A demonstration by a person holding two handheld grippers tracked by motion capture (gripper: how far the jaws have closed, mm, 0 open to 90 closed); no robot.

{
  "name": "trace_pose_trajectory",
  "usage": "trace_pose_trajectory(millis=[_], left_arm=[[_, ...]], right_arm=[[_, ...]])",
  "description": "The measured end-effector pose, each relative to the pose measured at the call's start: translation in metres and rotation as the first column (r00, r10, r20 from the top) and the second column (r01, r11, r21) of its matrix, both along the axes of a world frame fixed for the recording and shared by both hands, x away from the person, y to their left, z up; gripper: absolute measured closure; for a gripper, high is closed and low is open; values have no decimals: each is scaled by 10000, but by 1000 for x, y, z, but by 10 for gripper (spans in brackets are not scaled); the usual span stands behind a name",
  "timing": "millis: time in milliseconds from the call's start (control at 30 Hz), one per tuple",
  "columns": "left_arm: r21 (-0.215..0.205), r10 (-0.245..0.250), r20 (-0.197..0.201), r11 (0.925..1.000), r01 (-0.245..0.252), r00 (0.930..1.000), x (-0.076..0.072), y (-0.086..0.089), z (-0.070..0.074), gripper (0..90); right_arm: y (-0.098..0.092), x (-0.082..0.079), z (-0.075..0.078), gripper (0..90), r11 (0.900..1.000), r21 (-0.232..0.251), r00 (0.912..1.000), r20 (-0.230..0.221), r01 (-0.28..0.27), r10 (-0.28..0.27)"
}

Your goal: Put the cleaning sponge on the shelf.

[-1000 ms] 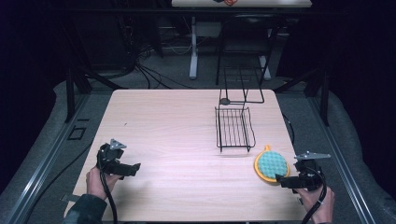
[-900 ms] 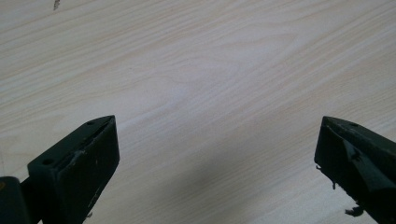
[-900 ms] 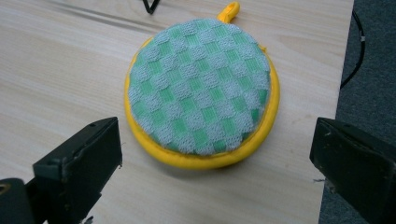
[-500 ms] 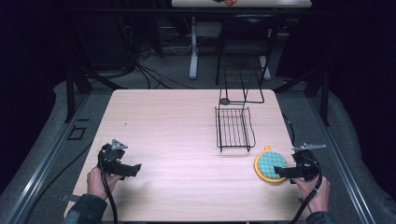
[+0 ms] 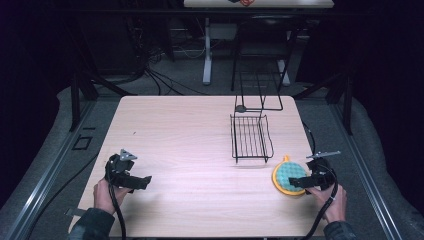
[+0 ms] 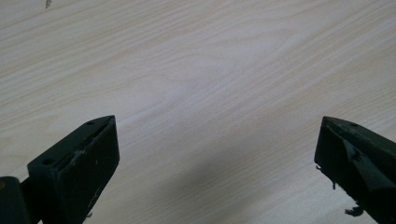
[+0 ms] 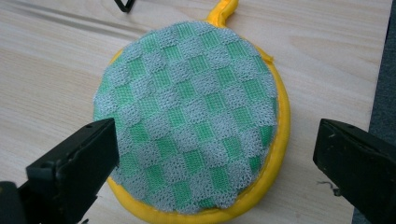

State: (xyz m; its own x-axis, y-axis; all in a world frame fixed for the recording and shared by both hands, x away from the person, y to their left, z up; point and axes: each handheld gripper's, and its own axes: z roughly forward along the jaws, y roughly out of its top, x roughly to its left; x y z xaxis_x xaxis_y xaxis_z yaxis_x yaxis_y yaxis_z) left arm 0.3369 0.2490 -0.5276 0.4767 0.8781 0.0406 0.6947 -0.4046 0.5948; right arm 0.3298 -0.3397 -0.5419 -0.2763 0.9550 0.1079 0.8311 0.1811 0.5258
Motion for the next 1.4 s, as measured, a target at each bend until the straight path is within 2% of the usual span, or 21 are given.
trace_pose_trajectory(millis=[67, 200, 367, 467, 667, 800, 1067, 1367, 1400], left_arm=[[8, -8, -19, 10000, 8, 10000, 0, 0, 0, 0], [106, -82, -106, 9999, 83, 9999, 0, 0, -1, 0], [194, -91, -196, 9998, 94, 9998, 0, -1, -2, 0], [188, -89, -190, 9998, 92, 9998, 0, -1, -2, 0], [211, -121, -236, 9997, 126, 9996, 0, -1, -2, 0], [227, -131, -246, 9996, 137, 9996, 0, -1, -2, 0], [235, -96, -247, 9997, 102, 9997, 0, -1, -2, 1], [225, -60, -194, 9997, 64, 9998, 0, 1, -1, 1], [220, -65, -178, 9997, 69, 9998, 0, 1, -1, 1]], right_arm=[[0, 1, -1, 17, 10000, 9, 9999, -100, 18, -18], [-1, 2, -3, 157, 9999, 81, 9998, -163, 80, -79], [-2, 2, -5, 260, 9990, 423, 9995, -287, 159, -147], [-1, 0, -6, 308, 9992, 353, 9996, -224, 197, -190], [-2, -4, -8, 438, 9978, 513, 9991, -103, 425, -421], [-5, -5, -8, 564, 9958, 642, 9979, -75, 653, -650], [-3, -8, -7, 769, 9945, 457, 9954, 137, 940, -947], [-4, -14, -2, 856, 9929, 489, 9919, 605, 1088, -1116], [-5, -15, -1, 859, 9934, 474, 9927, 547, 1048, -1073]])
